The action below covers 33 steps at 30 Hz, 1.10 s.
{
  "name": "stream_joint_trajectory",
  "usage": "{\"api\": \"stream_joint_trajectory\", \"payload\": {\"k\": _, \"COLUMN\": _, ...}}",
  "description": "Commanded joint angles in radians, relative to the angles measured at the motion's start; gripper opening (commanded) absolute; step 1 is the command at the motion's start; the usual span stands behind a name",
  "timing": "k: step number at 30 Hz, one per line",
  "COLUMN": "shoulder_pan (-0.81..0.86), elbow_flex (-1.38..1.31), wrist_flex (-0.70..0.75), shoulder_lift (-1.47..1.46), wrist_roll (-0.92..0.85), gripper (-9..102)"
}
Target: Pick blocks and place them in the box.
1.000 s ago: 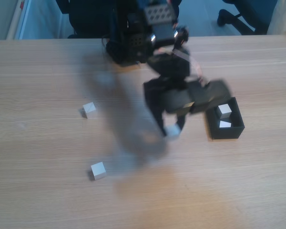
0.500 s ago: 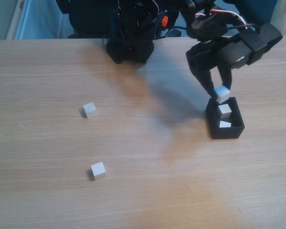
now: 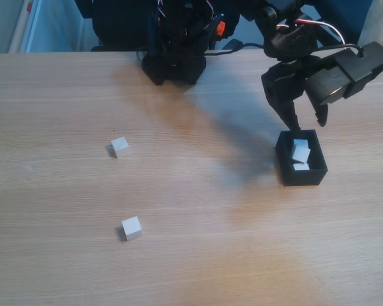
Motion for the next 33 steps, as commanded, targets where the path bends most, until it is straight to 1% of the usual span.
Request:
{"api": "stream_joint_trajectory", "payload": {"k": 1, "shoulder_pan": 0.020, "elbow_flex": -0.064, "wrist_flex": 0.026, "shoulder_lift": 0.003, "wrist_roll": 0.002, "gripper": 18}}
{"api": "stream_joint_trajectory", "payload": {"k": 5, "shoulder_pan": 0.067, "elbow_flex": -0.057, "wrist_flex": 0.069, "shoulder_lift": 0.028, "wrist_roll": -0.006, "gripper": 12}}
{"api": "stream_joint_trajectory", "payload": {"k": 7, "shoulder_pan": 0.112, "elbow_flex": -0.054, "wrist_flex": 0.118, "shoulder_lift": 0.055, "wrist_roll": 0.000, "gripper": 10}}
{"api": "stream_joint_trajectory", "payload": {"k": 10, "shoulder_pan": 0.192, "elbow_flex": -0.012, "wrist_flex": 0.181, "shoulder_lift": 0.121, "wrist_roll": 0.006, "gripper": 11}}
{"api": "stream_joint_trajectory", "payload": {"k": 13, "shoulder_pan": 0.281, "elbow_flex": 0.071, "wrist_flex": 0.222, "shoulder_lift": 0.216, "wrist_roll": -0.026, "gripper": 12}}
{"api": "stream_joint_trajectory", "payload": {"k": 19, "shoulder_pan": 0.462, "elbow_flex": 0.209, "wrist_flex": 0.324, "shoulder_lift": 0.370, "wrist_roll": -0.170, "gripper": 16}}
{"api": "stream_joint_trajectory", "payload": {"k": 24, "shoulder_pan": 0.572, "elbow_flex": 0.321, "wrist_flex": 0.302, "shoulder_lift": 0.443, "wrist_roll": -0.330, "gripper": 18}}
{"api": "stream_joint_trajectory", "payload": {"k": 26, "shoulder_pan": 0.612, "elbow_flex": 0.347, "wrist_flex": 0.273, "shoulder_lift": 0.443, "wrist_roll": -0.391, "gripper": 19}}
{"api": "stream_joint_trajectory", "payload": {"k": 33, "shoulder_pan": 0.736, "elbow_flex": 0.339, "wrist_flex": 0.216, "shoulder_lift": 0.357, "wrist_roll": -0.606, "gripper": 18}}
